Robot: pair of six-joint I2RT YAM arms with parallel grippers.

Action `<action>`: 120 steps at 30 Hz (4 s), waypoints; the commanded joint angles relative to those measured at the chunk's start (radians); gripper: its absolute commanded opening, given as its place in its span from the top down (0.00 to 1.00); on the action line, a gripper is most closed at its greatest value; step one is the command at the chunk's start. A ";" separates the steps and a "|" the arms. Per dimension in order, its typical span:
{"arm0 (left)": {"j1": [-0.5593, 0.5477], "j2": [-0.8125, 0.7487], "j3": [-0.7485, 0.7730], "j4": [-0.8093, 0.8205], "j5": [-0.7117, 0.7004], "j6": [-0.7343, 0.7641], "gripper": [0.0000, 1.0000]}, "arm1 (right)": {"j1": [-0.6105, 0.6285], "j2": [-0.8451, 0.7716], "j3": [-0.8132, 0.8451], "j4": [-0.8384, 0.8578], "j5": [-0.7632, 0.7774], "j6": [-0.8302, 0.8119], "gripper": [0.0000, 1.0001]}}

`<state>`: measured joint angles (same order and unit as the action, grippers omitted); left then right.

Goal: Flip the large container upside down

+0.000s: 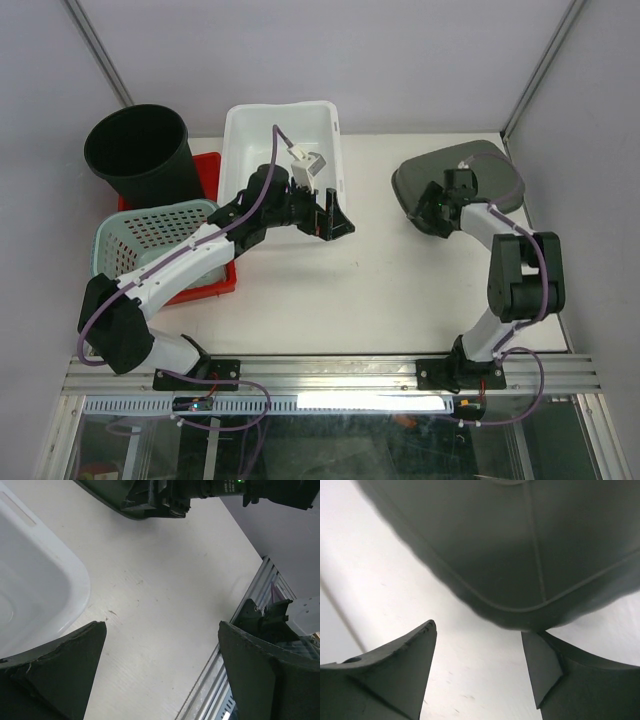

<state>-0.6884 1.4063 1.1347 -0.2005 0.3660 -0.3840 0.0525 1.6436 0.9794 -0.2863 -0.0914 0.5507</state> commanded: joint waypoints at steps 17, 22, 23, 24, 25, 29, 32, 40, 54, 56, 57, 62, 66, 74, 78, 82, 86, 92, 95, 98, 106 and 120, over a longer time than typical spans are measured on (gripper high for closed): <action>-0.008 0.004 0.183 -0.104 -0.257 0.173 0.01 | 0.144 0.272 0.410 -0.099 0.025 -0.152 0.55; -0.007 0.012 0.199 -0.112 -0.241 0.139 0.01 | 0.118 0.348 0.539 -0.158 0.176 -0.171 0.62; -0.007 0.012 0.200 -0.112 -0.233 0.130 0.01 | 0.107 0.380 0.595 -0.178 0.185 -0.170 0.62; -0.007 0.009 0.199 -0.110 -0.224 0.120 0.01 | 0.095 0.413 0.648 -0.200 0.191 -0.166 0.63; -0.008 0.005 0.198 -0.108 -0.219 0.114 0.01 | 0.085 0.446 0.711 -0.225 0.193 -0.159 0.64; -0.008 -0.012 0.198 -0.106 -0.246 0.109 0.01 | 0.078 0.500 0.865 -0.290 0.145 -0.155 0.64; -0.007 -0.015 0.204 -0.106 -0.267 0.126 0.01 | 0.109 0.400 0.764 -0.232 0.131 -0.160 0.64; -0.007 0.070 0.277 -0.159 -0.403 0.094 0.01 | 0.133 -0.006 0.197 -0.101 0.083 -0.131 0.64; 0.000 0.676 0.950 -0.559 -0.669 0.104 0.01 | -0.147 -0.540 0.002 -0.291 -0.045 -0.066 0.15; -0.008 0.736 0.984 -0.570 -0.730 0.095 0.01 | -0.149 -0.566 0.009 -0.296 -0.046 -0.057 0.15; -0.012 0.755 0.991 -0.570 -0.754 0.095 0.01 | -0.148 -0.575 0.011 -0.301 -0.047 -0.054 0.15; -0.017 0.818 1.005 -0.566 -0.696 0.081 0.05 | -0.149 -0.604 0.016 -0.337 -0.020 -0.074 0.15; -0.055 0.816 1.025 -0.549 -0.571 0.097 0.23 | -0.157 -0.621 0.018 -0.362 0.002 -0.090 0.15; -0.141 0.748 1.047 -0.527 -0.435 0.044 0.78 | -0.167 -0.627 0.057 -0.364 -0.009 -0.078 0.15; -0.143 0.706 1.030 -0.529 -0.380 0.020 0.94 | -0.169 -0.622 0.065 -0.357 -0.024 -0.076 0.15; -0.144 0.631 1.021 -0.532 -0.346 0.004 1.00 | -0.168 -0.618 0.062 -0.353 -0.046 -0.072 0.15; -0.143 0.543 1.038 -0.560 -0.311 -0.028 1.00 | -0.168 -0.625 0.064 -0.353 -0.043 -0.072 0.15; -0.100 0.433 1.021 -0.593 -0.159 -0.120 1.00 | -0.169 -0.660 0.083 -0.355 0.005 -0.066 0.16; -0.068 0.400 1.001 -0.579 0.020 -0.126 1.00 | -0.168 -0.700 0.093 -0.360 0.095 -0.046 0.16; -0.053 0.382 0.997 -0.568 0.195 -0.102 1.00 | -0.170 -0.763 0.102 -0.361 0.208 -0.021 0.17; -0.014 0.308 0.890 -0.490 0.377 -0.169 1.00 | -0.169 -0.931 0.129 -0.324 0.446 -0.003 0.18; 0.024 0.297 0.727 -0.264 0.612 -0.330 1.00 | -0.168 -1.013 0.121 -0.322 0.600 -0.030 0.21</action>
<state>-0.6785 1.7935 1.8820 -0.7033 0.8345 -0.6388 -0.1135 0.6350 1.0740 -0.6559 0.4633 0.5396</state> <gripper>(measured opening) 0.287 0.792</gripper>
